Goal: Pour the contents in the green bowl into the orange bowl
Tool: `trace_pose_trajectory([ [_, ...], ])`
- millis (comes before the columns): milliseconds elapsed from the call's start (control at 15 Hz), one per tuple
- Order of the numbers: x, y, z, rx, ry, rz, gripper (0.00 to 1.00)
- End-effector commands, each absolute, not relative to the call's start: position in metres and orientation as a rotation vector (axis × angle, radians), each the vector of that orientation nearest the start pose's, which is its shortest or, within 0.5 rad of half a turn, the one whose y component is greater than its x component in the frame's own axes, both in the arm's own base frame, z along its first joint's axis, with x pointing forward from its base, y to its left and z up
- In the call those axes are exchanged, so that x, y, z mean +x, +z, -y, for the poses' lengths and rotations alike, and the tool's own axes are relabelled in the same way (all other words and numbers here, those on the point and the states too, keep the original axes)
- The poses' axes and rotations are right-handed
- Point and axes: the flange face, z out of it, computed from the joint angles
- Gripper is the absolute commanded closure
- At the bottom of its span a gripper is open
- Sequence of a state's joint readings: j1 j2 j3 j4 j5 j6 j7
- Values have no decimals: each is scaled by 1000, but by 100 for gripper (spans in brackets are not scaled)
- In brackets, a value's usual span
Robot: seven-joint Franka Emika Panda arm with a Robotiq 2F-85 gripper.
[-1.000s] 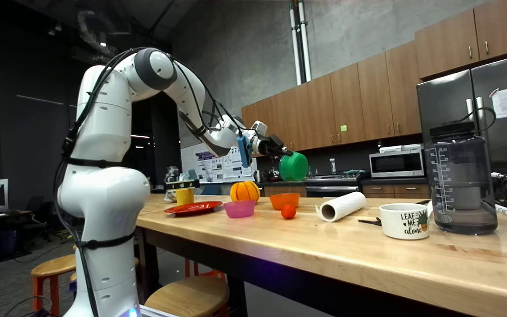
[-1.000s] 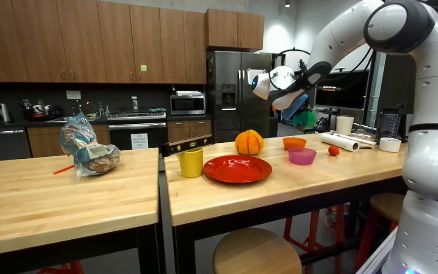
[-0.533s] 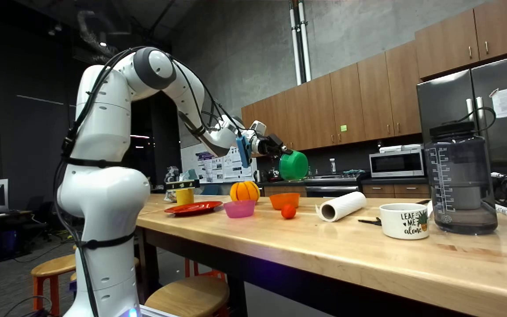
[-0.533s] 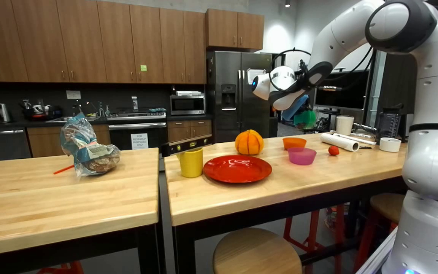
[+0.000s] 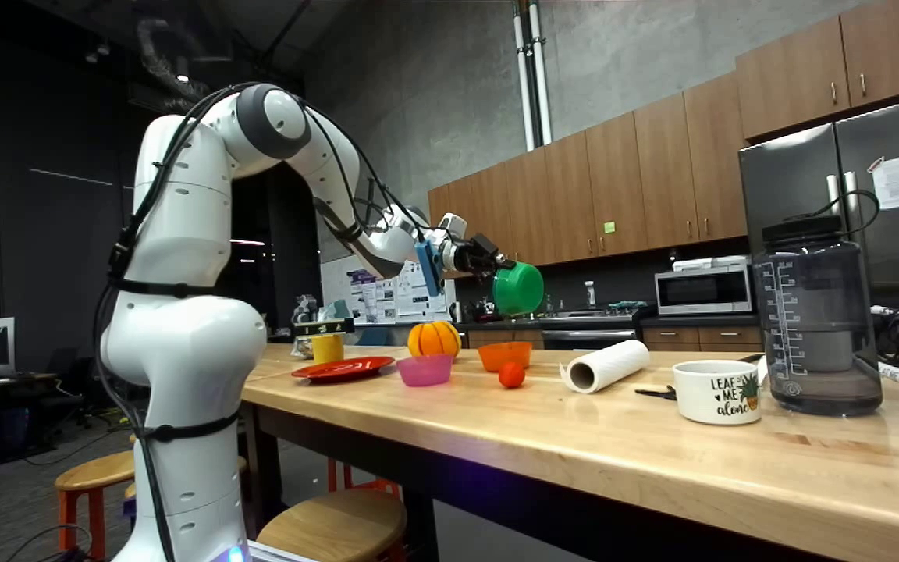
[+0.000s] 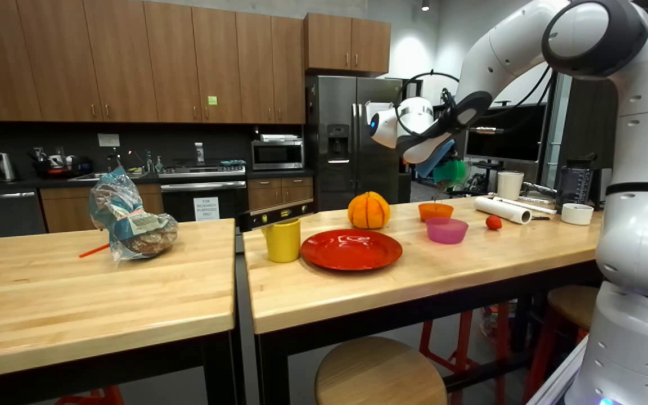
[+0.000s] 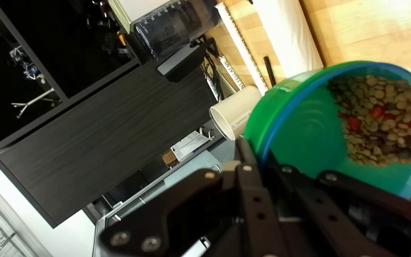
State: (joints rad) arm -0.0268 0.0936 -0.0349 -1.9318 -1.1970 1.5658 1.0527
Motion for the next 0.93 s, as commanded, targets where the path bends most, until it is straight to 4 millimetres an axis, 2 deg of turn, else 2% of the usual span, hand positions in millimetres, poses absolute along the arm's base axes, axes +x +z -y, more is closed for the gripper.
trace_pose_trajectory([
  [0,535,482,127,1727,252,737,98],
  [867,523,487,118,1673,296,717,98],
])
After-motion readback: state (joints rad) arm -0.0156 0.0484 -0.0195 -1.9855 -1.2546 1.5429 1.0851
